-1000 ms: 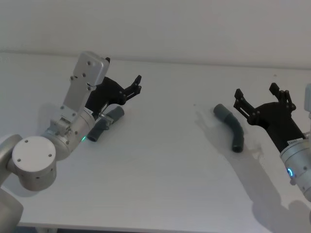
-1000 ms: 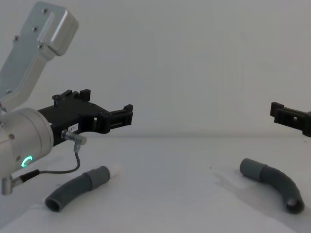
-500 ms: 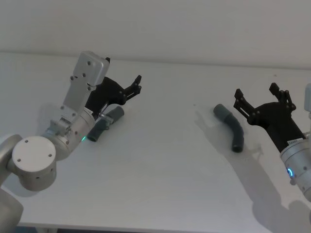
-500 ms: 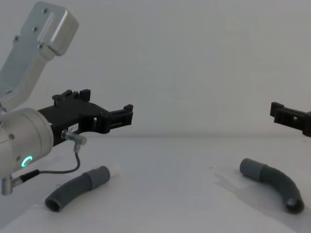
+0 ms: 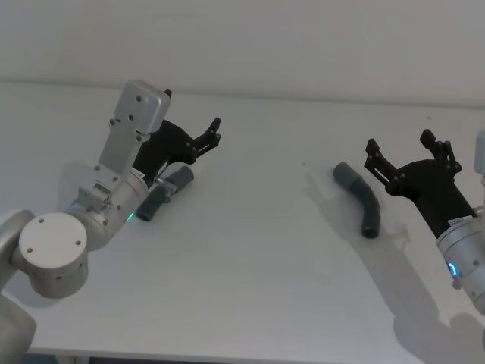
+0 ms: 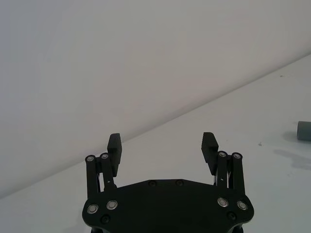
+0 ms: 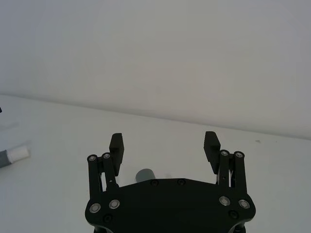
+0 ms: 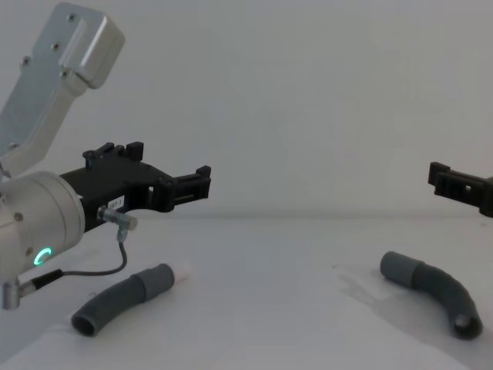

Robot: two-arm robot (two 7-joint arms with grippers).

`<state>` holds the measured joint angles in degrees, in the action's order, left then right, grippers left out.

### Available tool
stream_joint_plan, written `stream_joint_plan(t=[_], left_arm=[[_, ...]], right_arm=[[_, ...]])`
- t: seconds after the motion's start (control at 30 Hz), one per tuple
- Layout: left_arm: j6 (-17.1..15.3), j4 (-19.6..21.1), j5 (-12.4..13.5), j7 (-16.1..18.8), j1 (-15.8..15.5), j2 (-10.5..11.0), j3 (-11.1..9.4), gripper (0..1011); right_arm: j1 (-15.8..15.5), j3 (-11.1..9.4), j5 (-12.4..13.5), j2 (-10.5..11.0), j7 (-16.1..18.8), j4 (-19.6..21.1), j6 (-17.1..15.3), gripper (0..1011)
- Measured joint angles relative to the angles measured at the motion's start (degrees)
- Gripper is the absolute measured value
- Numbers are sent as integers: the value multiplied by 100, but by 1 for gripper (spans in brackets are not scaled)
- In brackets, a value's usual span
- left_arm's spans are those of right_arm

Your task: Use both hands to pick up one end of the pipe from the table, align the ends, and insert them.

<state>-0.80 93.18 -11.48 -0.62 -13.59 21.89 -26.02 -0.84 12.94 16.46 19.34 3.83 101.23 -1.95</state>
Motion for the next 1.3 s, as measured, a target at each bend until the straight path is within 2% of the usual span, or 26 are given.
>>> stream_joint_plan(t=[0.53,0.7,1.07,1.13,1.17,1.3], left_arm=[[0,0,0,0,0,0,0,1002],[-93,77,25,52,19,-23,2,1001],[-764,654,138,186,241,30,-39,1002],[-1013,851,148,211,336,72,-40,1002],[-1013,851,148,211,336,72,-40,1002],[-1396,1135,145,229,473,146,-8,1002]], right_arm=[[0,0,0,0,0,0,0,1004],[0,0,0,0,0,0,0,1004],[0,0,0,0,0,0,0,1004],[0,0,0,0,0,0,0,1004],[0,0,0,0,0,0,0,1004],[0,0,0,0,0,0,0,1004]])
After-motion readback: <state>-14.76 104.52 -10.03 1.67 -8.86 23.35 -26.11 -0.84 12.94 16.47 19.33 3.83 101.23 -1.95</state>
